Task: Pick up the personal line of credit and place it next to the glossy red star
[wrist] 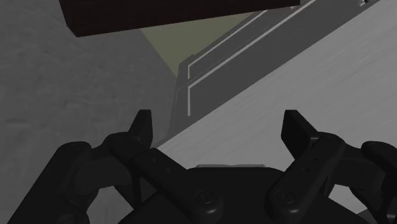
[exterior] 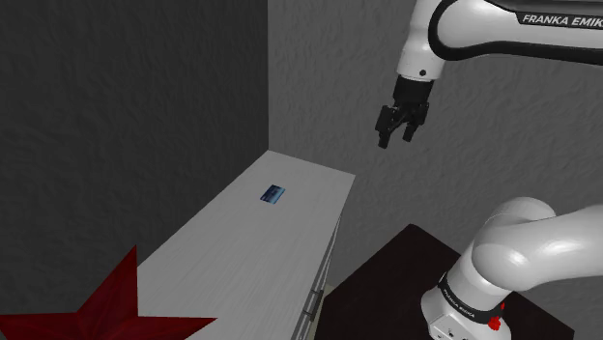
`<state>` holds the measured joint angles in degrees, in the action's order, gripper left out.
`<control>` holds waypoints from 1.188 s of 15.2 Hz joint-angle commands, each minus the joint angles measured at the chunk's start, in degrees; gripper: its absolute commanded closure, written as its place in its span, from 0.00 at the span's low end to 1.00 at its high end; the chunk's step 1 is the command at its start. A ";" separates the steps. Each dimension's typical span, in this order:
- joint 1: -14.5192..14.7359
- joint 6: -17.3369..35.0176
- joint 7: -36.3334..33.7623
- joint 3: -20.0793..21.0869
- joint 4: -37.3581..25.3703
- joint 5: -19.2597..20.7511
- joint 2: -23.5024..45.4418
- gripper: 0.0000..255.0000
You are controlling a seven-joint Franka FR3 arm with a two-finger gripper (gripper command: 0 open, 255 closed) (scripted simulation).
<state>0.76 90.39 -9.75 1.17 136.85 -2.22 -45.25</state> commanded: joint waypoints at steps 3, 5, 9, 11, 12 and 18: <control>-0.22 1.34 -4.38 1.69 -0.73 -2.54 3.74 0.00; -0.42 2.77 -8.60 3.23 -1.73 -4.99 7.69 0.00; -0.73 5.80 -16.63 5.85 -4.44 -9.50 16.05 0.00; -0.85 7.35 -20.41 6.92 -6.14 -11.58 20.40 0.00; -0.89 8.13 -22.25 7.39 -7.06 -12.57 22.62 0.00; -0.88 12.63 -32.48 9.36 -13.61 -18.02 36.14 0.00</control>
<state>-0.14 102.50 -40.32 10.25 124.71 -19.29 -11.45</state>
